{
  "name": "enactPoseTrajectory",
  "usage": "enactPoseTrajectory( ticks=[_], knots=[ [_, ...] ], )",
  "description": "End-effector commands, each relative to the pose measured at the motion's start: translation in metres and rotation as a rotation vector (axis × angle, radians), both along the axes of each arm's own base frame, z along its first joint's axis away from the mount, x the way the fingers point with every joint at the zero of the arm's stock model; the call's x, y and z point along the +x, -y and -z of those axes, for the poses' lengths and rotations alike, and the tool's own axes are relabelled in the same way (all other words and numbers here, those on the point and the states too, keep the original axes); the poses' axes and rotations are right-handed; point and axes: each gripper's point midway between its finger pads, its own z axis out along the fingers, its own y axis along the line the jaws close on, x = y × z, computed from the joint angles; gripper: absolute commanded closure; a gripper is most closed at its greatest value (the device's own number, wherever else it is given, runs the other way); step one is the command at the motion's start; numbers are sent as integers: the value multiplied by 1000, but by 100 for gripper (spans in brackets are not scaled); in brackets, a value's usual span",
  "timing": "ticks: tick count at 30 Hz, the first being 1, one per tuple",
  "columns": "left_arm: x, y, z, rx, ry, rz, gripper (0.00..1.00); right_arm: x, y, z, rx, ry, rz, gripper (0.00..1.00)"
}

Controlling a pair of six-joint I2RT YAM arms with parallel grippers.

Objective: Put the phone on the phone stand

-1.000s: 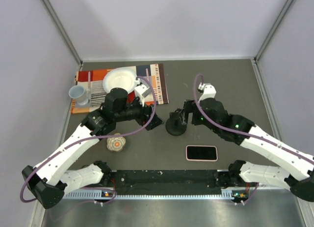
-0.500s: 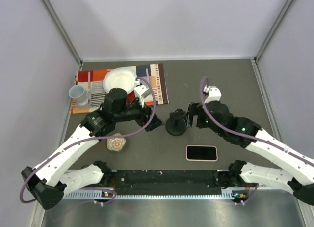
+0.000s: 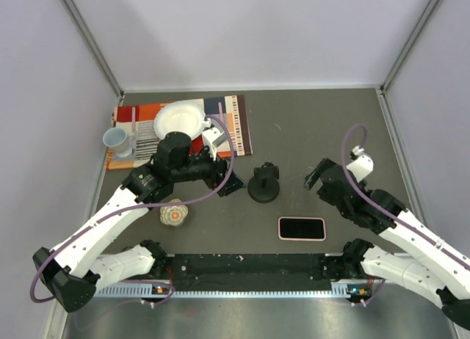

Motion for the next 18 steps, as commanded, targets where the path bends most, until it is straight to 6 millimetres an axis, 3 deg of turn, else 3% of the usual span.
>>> enactPoseTrajectory(
  ticks=[1, 8, 18],
  knots=[
    [2, 4, -11, -39, 39, 15, 14, -18, 34, 38, 127, -140, 289, 1],
    [-3, 4, -15, -51, 45, 24, 14, -53, 37, 71, 166, -398, 448, 1],
    [-4, 5, -16, -53, 45, 31, 14, -84, 0, 122, 69, -811, 470, 1]
  ],
)
